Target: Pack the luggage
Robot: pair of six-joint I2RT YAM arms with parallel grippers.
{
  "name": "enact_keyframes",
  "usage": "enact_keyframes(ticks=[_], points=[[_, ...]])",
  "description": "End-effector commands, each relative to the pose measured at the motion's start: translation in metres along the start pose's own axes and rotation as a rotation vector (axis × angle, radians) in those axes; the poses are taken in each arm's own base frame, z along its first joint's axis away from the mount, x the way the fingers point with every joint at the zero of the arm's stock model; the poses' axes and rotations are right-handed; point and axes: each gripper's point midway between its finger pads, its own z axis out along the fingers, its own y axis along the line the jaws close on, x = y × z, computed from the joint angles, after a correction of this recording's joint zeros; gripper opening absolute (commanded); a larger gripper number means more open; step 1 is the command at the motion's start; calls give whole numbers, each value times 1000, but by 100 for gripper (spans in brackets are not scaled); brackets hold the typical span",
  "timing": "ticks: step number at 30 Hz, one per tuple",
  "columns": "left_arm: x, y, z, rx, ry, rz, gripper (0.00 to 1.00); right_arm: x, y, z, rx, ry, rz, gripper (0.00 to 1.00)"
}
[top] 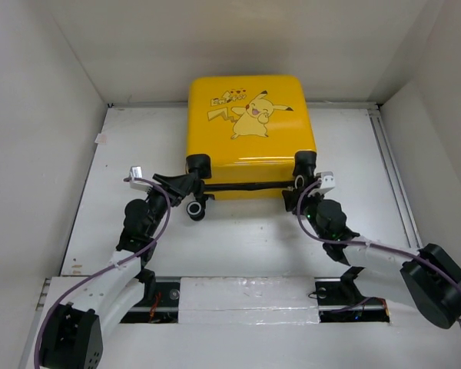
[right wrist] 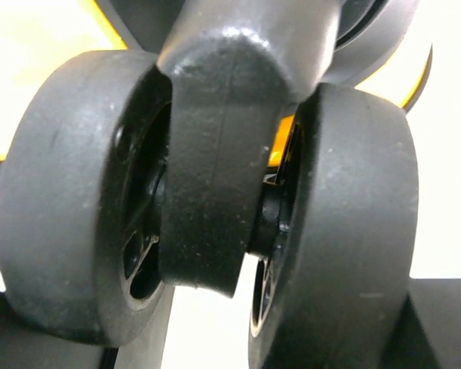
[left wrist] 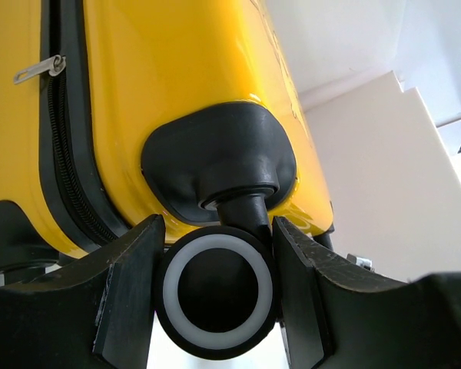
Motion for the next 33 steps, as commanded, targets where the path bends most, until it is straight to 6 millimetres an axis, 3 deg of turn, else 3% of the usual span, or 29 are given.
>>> enact_keyframes(ticks=[1,6,9,10,11,12,14,15,17,19,21,24,25,26,28,30,31,33], points=[[-25,-106,-7,351,-40,-2,0,-3,70,-15,-300,28,-7,0],[-22,-109,-6,382,-25,-41,0,14,96,-14,-350,89,-48,0],[-28,-116,-5,378,-38,-16,0,5,81,-15,-242,65,-11,3],[-30,-116,-6,374,-48,-18,0,0,71,-15,-190,50,-12,18],[-31,-119,-8,384,-53,-16,0,-2,68,-16,-170,50,0,49],[-31,-114,-7,370,-62,-20,0,-11,71,-19,-177,34,19,58],[-32,-116,-9,373,-63,-20,0,-7,59,-23,-128,64,27,69],[-32,-116,-9,373,-63,-20,0,-7,59,-26,-126,69,37,84],[-33,-115,-8,369,-73,-12,0,-6,50,-32,-87,85,48,92],[-33,-115,-8,369,-73,-12,0,-13,43,-40,-50,83,66,93],[-37,-118,-3,365,-83,-14,0,5,25,-54,35,161,47,98],[-42,-124,1,372,-96,-14,0,6,24,-70,-4,122,109,98],[-43,-126,2,385,-100,-23,0,16,18,-73,-7,117,112,93],[-46,-129,1,396,-114,-23,0,3,23,-74,-40,52,146,93],[-48,-131,7,394,-111,-33,0,1,12,-72,5,3,157,92],[-54,-143,9,417,-122,-29,0,-19,12,-67,2,-105,134,81],[-54,-146,7,430,-118,-26,0,-26,14,-64,-8,-132,120,74],[-58,-152,5,444,-131,-34,0,-40,16,-56,-14,-195,81,23]])
